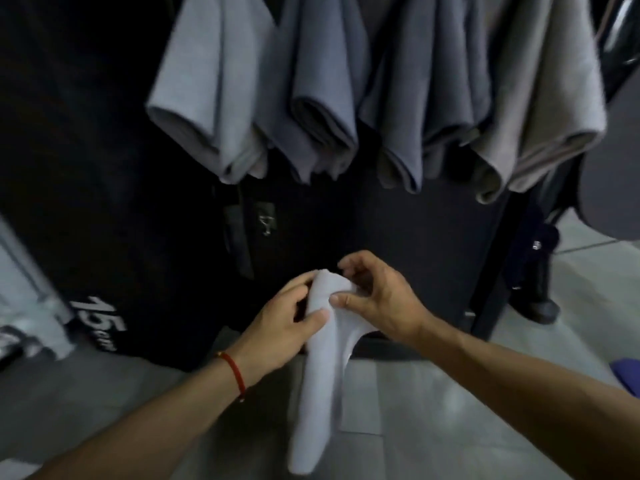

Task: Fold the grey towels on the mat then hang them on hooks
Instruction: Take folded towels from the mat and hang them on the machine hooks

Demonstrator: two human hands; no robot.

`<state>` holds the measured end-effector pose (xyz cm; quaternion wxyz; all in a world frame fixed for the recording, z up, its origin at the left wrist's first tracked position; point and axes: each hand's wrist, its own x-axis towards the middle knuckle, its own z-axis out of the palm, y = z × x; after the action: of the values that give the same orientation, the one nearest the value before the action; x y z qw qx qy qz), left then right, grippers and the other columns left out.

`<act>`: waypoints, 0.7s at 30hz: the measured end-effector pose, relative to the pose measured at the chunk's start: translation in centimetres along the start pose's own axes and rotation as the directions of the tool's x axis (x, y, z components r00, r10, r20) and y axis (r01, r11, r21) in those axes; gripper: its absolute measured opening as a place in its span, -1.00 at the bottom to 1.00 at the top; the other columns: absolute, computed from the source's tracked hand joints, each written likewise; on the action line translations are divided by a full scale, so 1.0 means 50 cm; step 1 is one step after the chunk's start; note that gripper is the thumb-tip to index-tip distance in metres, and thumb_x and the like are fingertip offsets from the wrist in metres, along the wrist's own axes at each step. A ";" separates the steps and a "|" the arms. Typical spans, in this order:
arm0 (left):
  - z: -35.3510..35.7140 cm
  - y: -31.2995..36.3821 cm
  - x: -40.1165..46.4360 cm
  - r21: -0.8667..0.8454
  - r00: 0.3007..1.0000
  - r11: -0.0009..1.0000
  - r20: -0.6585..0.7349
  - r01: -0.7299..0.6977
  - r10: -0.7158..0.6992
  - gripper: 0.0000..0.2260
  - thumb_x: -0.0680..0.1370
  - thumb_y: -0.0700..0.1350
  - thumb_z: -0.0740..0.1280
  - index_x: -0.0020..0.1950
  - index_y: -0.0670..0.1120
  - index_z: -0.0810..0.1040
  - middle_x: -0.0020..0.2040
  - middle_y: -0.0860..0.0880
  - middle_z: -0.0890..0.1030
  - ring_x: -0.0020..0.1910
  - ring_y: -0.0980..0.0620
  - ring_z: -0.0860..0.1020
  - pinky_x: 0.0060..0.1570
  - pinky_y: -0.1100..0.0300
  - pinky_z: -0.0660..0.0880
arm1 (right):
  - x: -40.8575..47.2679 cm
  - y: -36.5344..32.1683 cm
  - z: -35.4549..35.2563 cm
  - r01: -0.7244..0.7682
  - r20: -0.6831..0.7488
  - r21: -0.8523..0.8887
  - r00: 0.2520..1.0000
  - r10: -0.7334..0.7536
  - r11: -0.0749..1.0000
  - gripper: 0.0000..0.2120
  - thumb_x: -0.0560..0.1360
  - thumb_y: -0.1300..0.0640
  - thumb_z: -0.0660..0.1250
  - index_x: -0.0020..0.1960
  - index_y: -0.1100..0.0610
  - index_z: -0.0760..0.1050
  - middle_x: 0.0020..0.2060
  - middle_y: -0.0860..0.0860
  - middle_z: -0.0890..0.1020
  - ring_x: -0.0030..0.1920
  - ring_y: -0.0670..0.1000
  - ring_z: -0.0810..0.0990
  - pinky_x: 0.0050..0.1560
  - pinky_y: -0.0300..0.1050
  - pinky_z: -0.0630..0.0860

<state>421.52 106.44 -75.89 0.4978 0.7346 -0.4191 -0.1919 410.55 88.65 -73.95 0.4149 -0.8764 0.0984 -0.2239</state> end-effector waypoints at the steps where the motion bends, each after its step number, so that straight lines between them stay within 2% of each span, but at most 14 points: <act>1: -0.029 -0.007 -0.004 -0.043 1.000 0.999 0.014 0.019 -0.018 -0.53 0.58 -0.03 0.41 0.45 0.25 0.38 0.42 0.35 0.38 0.31 0.31 0.48 0.16 0.29 0.55 | 0.011 -0.012 0.027 0.001 0.014 0.067 1.000 -0.002 0.998 -0.67 0.43 0.06 0.58 0.12 -0.04 0.55 -0.02 -0.10 0.63 0.00 -0.11 0.62 0.03 -0.24 0.57; 2: -0.057 -0.012 -0.006 -0.100 0.999 0.994 0.038 0.036 -0.033 -0.45 0.56 -0.04 0.43 0.51 0.18 0.36 0.45 0.32 0.38 0.35 0.26 0.47 0.20 0.24 0.55 | 0.022 -0.024 0.049 0.013 0.024 0.117 1.000 -0.016 0.993 -0.73 0.45 0.09 0.56 0.08 -0.03 0.56 -0.05 -0.08 0.65 -0.02 -0.08 0.63 0.02 -0.17 0.60; 4: -0.104 -0.016 -0.003 -0.235 0.992 0.966 0.090 0.105 -0.086 -0.44 0.51 -0.04 0.44 0.50 0.09 0.40 0.41 0.11 0.52 0.33 0.07 0.55 0.16 0.02 0.60 | 0.042 -0.044 0.080 0.017 0.070 0.167 0.997 -0.029 0.986 -0.80 0.50 0.13 0.51 0.07 -0.02 0.58 -0.05 -0.07 0.67 -0.01 -0.06 0.65 0.05 -0.08 0.63; 6: -0.140 -0.009 0.001 -0.331 0.984 0.929 0.121 0.166 -0.133 -0.61 0.56 -0.05 0.36 0.40 -0.02 0.53 0.23 -0.10 0.65 0.22 -0.08 0.62 0.04 -0.11 0.63 | 0.067 -0.054 0.093 0.014 0.122 0.170 0.992 -0.035 0.985 -0.84 0.52 0.13 0.49 0.06 -0.03 0.58 -0.03 -0.09 0.67 0.03 -0.08 0.65 0.09 -0.09 0.63; 8: -0.161 -0.008 0.007 -0.352 0.986 0.921 0.070 0.166 -0.151 -0.76 0.65 -0.10 0.27 0.26 -0.11 0.63 0.14 -0.16 0.68 0.18 -0.10 0.64 0.02 -0.17 0.63 | 0.095 -0.058 0.098 0.008 0.148 0.151 0.988 -0.030 0.989 -0.87 0.51 0.11 0.49 0.01 -0.03 0.58 -0.05 -0.10 0.67 0.02 -0.09 0.65 0.08 -0.10 0.63; 11: -0.169 -0.028 0.026 -0.299 0.985 0.942 -0.037 0.151 -0.170 -0.76 0.69 -0.14 0.21 0.15 -0.19 0.65 0.08 -0.14 0.69 0.08 -0.03 0.67 -0.01 -0.13 0.66 | 0.149 -0.053 0.108 -0.018 0.127 0.170 0.992 -0.004 0.985 -0.88 0.48 0.08 0.53 -0.06 -0.02 0.59 -0.12 -0.06 0.69 -0.05 -0.06 0.68 0.02 -0.07 0.65; 13: -0.169 -0.041 0.047 -0.289 0.968 0.952 -0.188 0.104 -0.163 -0.82 0.67 -0.15 0.25 0.11 -0.22 0.58 0.01 -0.14 0.65 -0.05 0.03 0.69 -0.11 -0.06 0.68 | 0.185 -0.037 0.125 -0.019 0.107 0.229 0.994 -0.005 0.973 -0.92 0.50 0.08 0.51 -0.06 -0.01 0.61 -0.13 -0.03 0.70 -0.08 -0.02 0.69 -0.01 -0.06 0.66; 15: -0.171 -0.056 0.072 -0.295 0.936 0.954 -0.320 0.049 -0.147 -0.86 0.62 -0.15 0.33 0.10 -0.20 0.47 0.00 -0.10 0.62 -0.09 0.06 0.69 -0.17 0.02 0.67 | 0.212 -0.020 0.142 -0.029 0.074 0.287 0.997 0.008 0.958 -0.94 0.52 0.06 0.48 -0.03 -0.02 0.63 -0.12 -0.03 0.71 -0.08 -0.04 0.70 -0.04 -0.11 0.65; 18: -0.191 -0.090 0.118 -0.272 0.934 0.961 -0.328 0.052 -0.143 -0.80 0.60 -0.12 0.38 0.22 -0.02 0.52 0.11 -0.05 0.64 0.03 0.04 0.69 -0.10 0.07 0.66 | 0.229 0.009 0.162 -0.067 -0.013 0.340 0.997 0.075 0.938 -0.94 0.55 0.04 0.46 0.01 -0.03 0.63 -0.14 -0.07 0.71 -0.11 -0.09 0.70 -0.11 -0.18 0.65; 21: -0.218 -0.106 0.162 -0.128 0.947 0.986 -0.288 0.106 -0.140 -0.84 0.64 -0.14 0.33 0.21 -0.03 0.61 0.07 -0.11 0.68 0.05 -0.04 0.69 -0.07 0.03 0.67 | 0.242 0.036 0.166 -0.050 -0.080 0.255 0.994 0.072 0.966 -0.88 0.54 0.00 0.46 0.06 -0.01 0.63 -0.16 -0.10 0.71 -0.15 -0.17 0.69 -0.18 -0.26 0.62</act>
<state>436.07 106.94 -74.85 0.5819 0.7511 -0.2820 -0.1334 425.18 88.85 -76.19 0.5249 -0.8022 0.1144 -0.2604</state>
